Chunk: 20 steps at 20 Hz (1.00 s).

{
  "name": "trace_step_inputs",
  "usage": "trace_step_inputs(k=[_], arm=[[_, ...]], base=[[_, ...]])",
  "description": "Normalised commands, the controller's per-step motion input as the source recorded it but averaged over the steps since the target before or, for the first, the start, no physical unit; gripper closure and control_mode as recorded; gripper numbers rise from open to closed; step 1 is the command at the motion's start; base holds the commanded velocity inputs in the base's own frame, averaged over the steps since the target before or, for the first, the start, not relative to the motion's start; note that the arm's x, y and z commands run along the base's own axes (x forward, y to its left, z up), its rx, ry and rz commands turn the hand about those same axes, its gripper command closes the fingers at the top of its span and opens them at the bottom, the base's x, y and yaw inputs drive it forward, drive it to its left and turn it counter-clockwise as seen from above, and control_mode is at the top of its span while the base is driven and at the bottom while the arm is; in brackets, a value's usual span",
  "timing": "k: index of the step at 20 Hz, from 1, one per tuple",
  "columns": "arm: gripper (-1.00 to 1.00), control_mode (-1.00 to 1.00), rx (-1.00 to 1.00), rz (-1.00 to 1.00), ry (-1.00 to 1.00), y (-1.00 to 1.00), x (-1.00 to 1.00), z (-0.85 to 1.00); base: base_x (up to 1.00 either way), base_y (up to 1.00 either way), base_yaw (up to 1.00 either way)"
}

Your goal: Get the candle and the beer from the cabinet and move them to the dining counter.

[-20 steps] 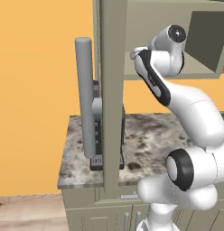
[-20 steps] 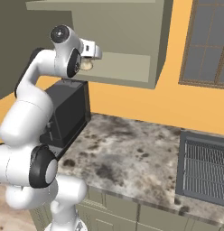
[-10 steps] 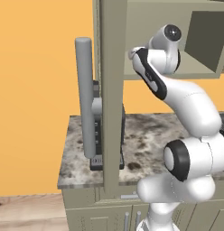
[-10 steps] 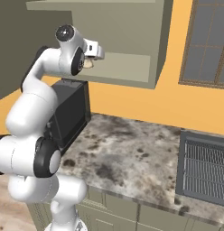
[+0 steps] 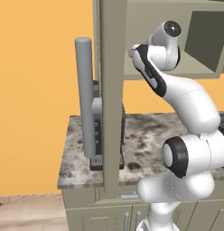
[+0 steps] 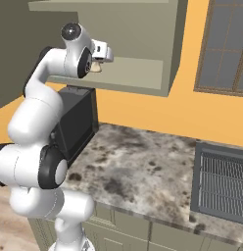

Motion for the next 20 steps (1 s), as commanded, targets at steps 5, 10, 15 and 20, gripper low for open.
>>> trace_step_inputs(k=[5,10,15,20], arm=[[1.00,-1.00,0.00,0.00,-0.13,-0.06,-0.27,-0.19],[1.00,-1.00,0.00,0.00,-0.28,-0.17,-0.83,-0.08],[1.00,-1.00,0.01,0.00,-0.13,-0.30,-1.00,0.01],[1.00,-1.00,0.05,-0.04,0.04,-0.30,-1.00,0.13]], base=[[0.00,0.00,0.00],[0.00,0.00,0.00],[0.00,0.00,0.00],[0.00,0.00,0.00]])
